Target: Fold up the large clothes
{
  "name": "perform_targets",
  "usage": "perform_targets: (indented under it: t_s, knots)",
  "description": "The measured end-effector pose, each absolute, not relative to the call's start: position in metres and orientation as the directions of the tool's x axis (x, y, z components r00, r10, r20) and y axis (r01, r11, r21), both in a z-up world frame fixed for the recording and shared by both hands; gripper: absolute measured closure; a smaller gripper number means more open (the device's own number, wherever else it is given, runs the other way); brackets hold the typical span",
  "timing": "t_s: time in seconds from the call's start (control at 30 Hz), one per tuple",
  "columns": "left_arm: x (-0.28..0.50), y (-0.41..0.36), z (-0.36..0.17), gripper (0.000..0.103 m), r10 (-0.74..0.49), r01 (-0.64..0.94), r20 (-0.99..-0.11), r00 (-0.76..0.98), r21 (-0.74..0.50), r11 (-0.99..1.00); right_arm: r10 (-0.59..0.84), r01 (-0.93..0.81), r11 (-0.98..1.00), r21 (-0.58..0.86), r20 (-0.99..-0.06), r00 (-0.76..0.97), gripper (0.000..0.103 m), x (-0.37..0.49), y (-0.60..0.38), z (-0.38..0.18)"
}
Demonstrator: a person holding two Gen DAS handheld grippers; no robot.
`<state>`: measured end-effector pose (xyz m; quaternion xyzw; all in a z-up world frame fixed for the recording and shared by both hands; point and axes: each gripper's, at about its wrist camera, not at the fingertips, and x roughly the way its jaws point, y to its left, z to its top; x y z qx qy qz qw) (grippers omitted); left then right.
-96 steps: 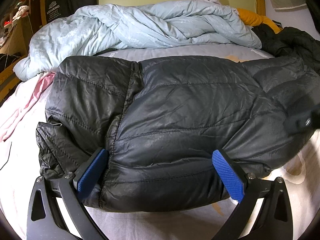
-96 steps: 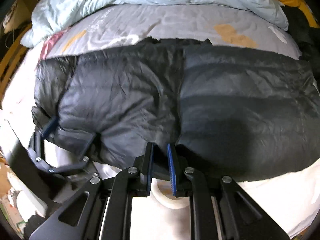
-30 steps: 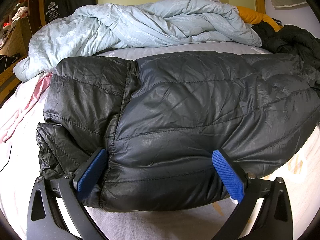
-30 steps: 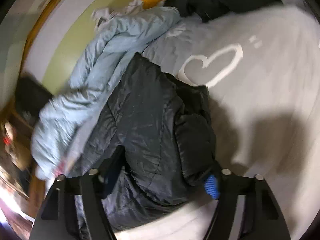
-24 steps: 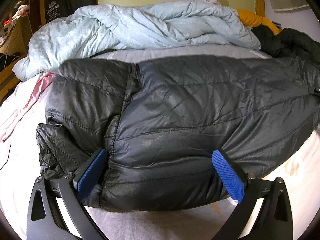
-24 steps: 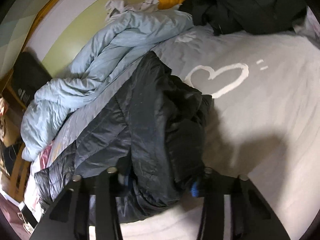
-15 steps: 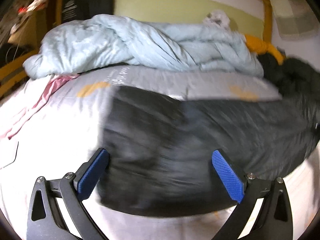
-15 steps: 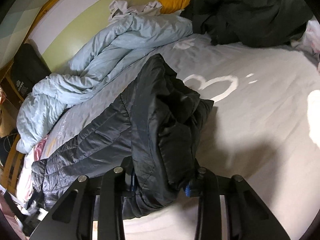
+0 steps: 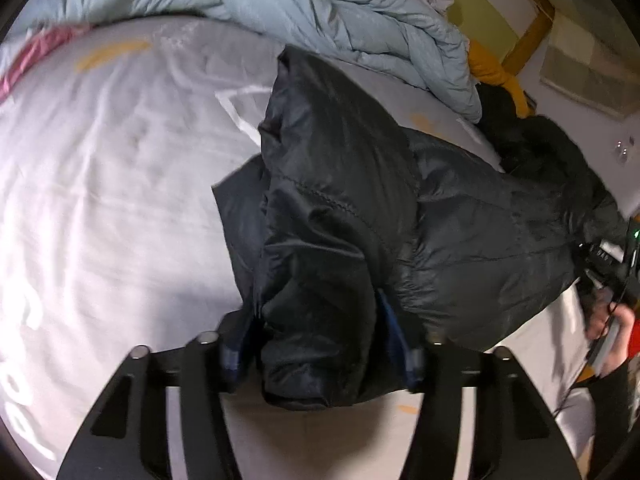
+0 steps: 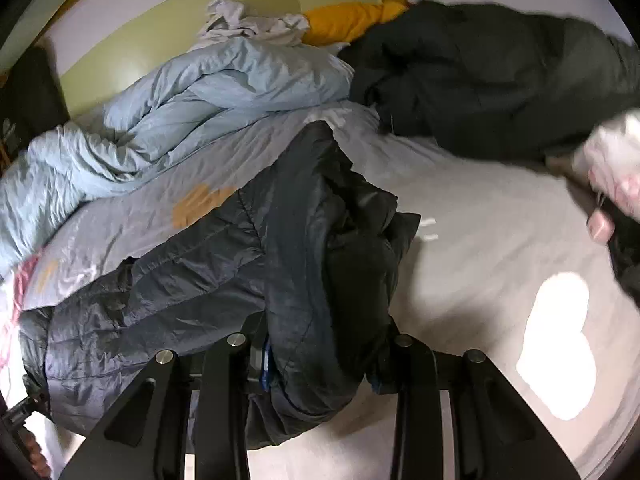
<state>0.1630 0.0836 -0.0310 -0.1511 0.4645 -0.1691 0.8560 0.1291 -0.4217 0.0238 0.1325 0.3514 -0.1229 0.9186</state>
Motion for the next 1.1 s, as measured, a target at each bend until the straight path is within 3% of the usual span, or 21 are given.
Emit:
perform_targets:
  t_s: [0.1,0.17,0.47,0.73,1.0,1.1]
  knots:
    - [0.159,0.083,-0.026,0.071,-0.458,0.176,-0.728,0.51,-0.433,0.884,-0.142,0.307,0.942,0.138,-0.665,0.734,0.067,0.129,-0.411,0.031]
    - [0.154,0.081,-0.021,0.074,-0.457,0.185,-0.725,0.515,-0.426,0.885,-0.125,0.278,0.95,0.14,-0.648,0.751,0.067,0.125,-0.403,0.039]
    - [0.153,0.076,-0.018,0.074,-0.445,0.194,-0.726,0.524,-0.407,0.892,0.023,0.003,0.999,0.051,-0.494,0.869,0.067,0.09,-0.305,0.114]
    - [0.148,0.067,-0.017,0.075,-0.458,0.226,-0.722,0.518,-0.4,0.888,0.243,-0.235,0.969,0.075,-0.455,0.856,0.067,0.088,-0.198,0.13]
    - [0.152,0.082,-0.013,0.06,-0.447,0.177,-0.707,0.547,-0.424,0.888,0.381,-0.348,0.922,0.172,-0.57,0.728,0.067,0.113,-0.118,0.059]
    - [0.149,0.085,-0.004,0.053,-0.398,0.171,-0.703,0.589,-0.373,0.912,0.379,-0.358,0.919,0.164,-0.613,0.693,0.066,0.115,-0.103,0.028]
